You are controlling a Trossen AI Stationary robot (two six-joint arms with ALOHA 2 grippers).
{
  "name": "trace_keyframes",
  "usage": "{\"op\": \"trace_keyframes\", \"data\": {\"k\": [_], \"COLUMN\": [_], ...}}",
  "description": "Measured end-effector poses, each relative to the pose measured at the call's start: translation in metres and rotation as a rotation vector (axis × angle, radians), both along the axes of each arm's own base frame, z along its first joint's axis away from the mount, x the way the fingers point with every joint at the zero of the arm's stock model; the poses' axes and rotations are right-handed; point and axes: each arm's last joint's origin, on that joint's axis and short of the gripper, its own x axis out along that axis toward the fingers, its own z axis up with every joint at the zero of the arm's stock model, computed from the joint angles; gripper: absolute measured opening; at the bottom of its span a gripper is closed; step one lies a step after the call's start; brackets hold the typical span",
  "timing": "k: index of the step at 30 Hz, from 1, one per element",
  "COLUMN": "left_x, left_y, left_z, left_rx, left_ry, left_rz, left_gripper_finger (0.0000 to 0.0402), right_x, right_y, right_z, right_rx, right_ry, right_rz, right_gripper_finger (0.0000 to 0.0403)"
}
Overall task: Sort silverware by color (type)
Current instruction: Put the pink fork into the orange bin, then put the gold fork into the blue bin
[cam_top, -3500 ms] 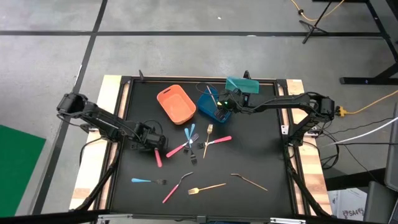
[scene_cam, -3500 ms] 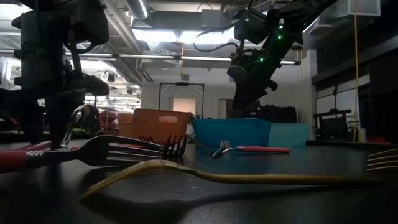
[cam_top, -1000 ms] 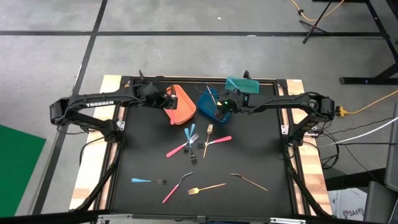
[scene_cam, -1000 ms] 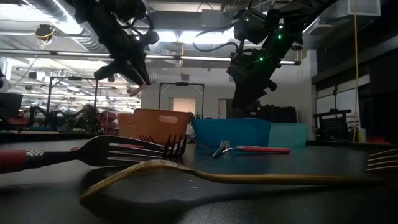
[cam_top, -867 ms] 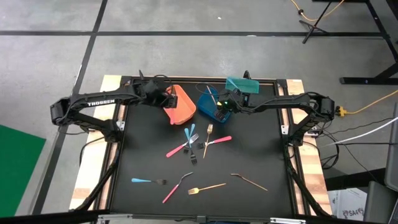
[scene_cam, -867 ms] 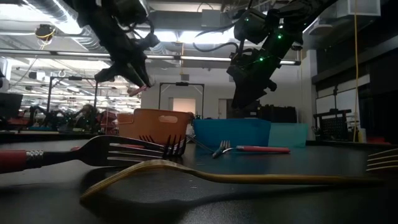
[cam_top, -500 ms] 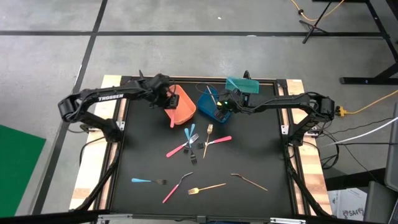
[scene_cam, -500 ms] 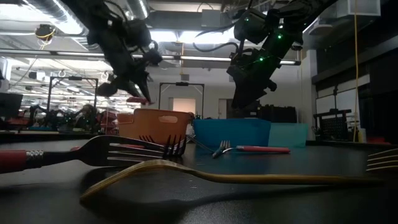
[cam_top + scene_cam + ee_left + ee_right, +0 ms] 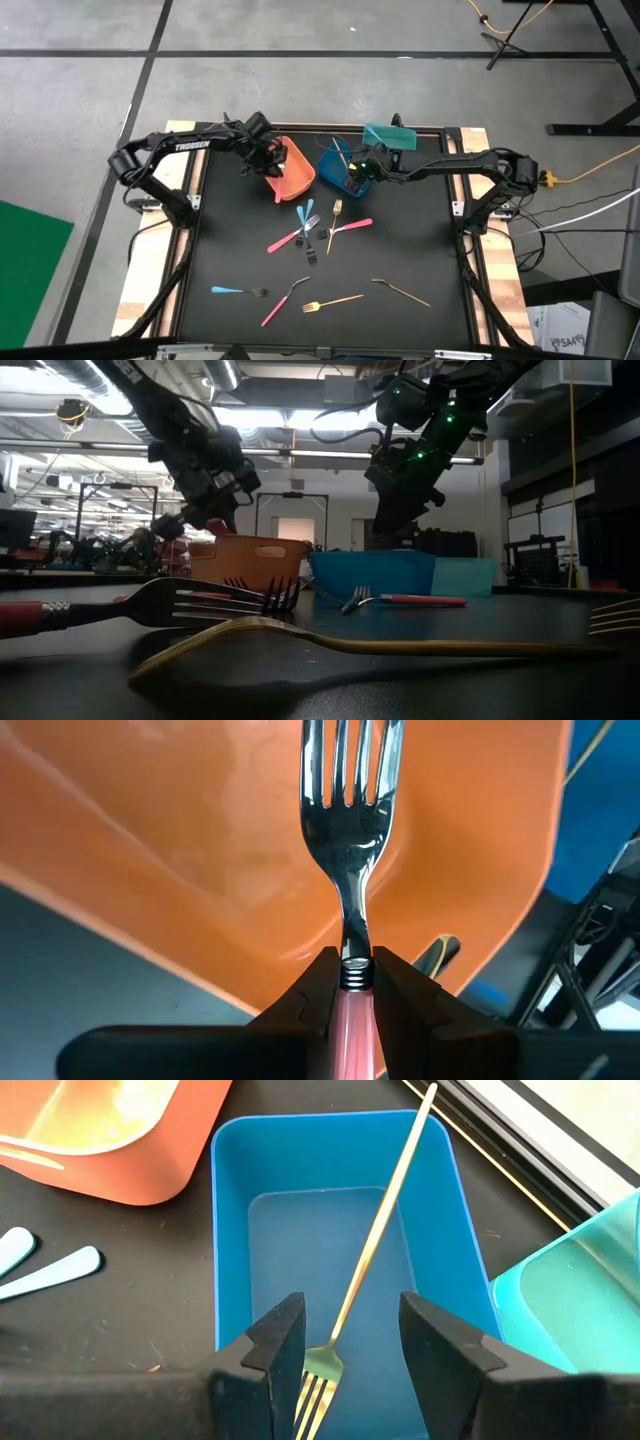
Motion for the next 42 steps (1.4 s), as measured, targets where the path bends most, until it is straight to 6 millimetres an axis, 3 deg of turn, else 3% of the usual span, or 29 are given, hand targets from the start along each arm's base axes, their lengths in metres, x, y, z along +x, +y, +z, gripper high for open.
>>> {"op": "trace_keyframes", "data": {"k": [11,42], "left_x": [0.0,-0.001], "left_y": [0.013,0.014], "left_z": [-0.01,-0.011], "left_rx": [-0.035,0.008], "left_ry": [-0.003,0.034], "left_rz": [0.07,0.095], "left_gripper_finger": [0.0062,0.0073], "right_x": [0.0,0.0], "right_y": [0.0,0.0], "right_z": [0.0,0.0], "right_rx": [0.0,0.0], "right_ry": [0.0,0.0], "right_rz": [0.0,0.0], "right_gripper_finger": [0.0154,0.0154]}}
